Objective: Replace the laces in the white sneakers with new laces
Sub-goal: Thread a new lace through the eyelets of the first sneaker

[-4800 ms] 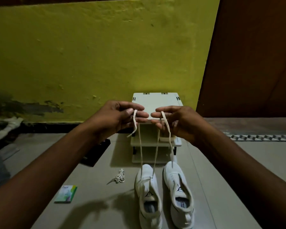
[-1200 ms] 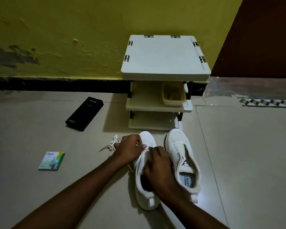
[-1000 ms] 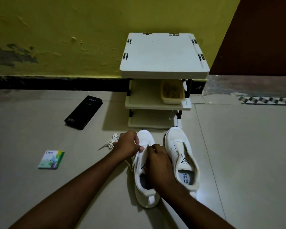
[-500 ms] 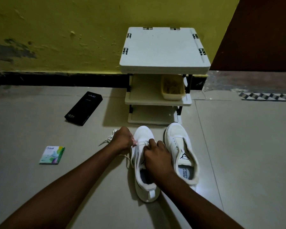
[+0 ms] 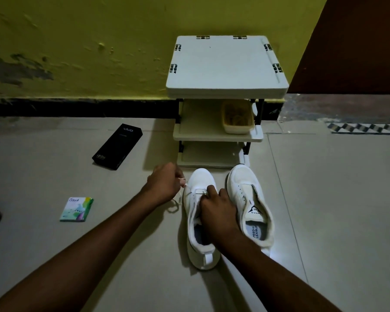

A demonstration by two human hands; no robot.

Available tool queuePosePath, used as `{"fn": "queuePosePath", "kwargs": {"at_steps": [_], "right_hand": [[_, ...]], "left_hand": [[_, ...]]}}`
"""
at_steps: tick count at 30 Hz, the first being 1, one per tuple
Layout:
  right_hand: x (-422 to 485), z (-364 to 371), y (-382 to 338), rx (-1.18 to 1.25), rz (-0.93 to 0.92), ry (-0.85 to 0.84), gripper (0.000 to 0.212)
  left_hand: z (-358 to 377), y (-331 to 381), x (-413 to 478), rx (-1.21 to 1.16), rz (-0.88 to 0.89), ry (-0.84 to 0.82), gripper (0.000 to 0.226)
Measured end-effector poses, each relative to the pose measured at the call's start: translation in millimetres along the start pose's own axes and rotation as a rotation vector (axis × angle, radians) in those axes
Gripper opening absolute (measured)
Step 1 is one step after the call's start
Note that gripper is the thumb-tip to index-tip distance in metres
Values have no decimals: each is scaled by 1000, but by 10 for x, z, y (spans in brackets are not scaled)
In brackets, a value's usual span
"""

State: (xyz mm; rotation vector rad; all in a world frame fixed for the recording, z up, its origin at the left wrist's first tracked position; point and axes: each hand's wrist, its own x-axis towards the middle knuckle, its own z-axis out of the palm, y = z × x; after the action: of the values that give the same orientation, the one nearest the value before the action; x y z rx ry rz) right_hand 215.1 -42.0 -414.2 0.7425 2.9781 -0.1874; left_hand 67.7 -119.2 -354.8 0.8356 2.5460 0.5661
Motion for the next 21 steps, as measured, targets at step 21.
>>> {"fn": "queuePosePath", "kwargs": {"at_steps": [21], "right_hand": [[-33,-1909,170,1349,39,650,6]], "left_hand": [[-1307,862,-730,-802,248,136,12]]}}
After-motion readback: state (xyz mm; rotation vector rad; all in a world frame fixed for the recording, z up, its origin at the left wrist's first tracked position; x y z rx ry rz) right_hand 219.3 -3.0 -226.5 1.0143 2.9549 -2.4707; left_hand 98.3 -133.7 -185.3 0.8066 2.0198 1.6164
